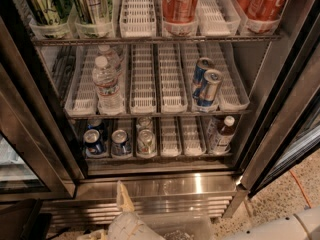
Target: Pick pepsi can from bottom shelf of fridge
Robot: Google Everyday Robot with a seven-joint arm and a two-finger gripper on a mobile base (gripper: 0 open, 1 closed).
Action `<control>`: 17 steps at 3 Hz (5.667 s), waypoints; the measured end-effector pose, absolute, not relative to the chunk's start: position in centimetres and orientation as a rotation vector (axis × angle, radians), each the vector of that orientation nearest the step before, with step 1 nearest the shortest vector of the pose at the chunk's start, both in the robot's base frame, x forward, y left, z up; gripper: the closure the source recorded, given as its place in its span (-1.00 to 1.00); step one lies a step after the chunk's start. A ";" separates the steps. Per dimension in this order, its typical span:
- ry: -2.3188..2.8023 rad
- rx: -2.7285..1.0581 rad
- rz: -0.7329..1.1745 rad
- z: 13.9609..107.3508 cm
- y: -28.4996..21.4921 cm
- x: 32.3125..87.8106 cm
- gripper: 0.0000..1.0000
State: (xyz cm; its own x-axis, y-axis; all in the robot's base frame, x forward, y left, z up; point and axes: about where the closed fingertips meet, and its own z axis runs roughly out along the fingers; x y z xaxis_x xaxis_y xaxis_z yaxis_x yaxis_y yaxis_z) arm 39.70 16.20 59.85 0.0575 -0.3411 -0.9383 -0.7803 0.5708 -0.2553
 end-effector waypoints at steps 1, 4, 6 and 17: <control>1.508 -0.866 0.306 60.7 15.0 42.9 -1.00; 1.525 -0.585 0.009 61.7 9.5 48.9 -1.00; 1.516 -0.561 0.019 61.2 10.2 49.0 -1.00; 1.364 -0.302 -0.029 59.3 12.4 58.0 -0.40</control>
Offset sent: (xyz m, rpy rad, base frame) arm 0.1089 -0.0829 0.0330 0.0398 -0.2535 -0.5891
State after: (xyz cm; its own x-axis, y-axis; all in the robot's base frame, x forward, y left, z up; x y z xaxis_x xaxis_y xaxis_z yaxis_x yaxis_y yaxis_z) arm 57.98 12.40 59.34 0.2112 -0.1949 -0.9578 -0.1540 0.9610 -0.2296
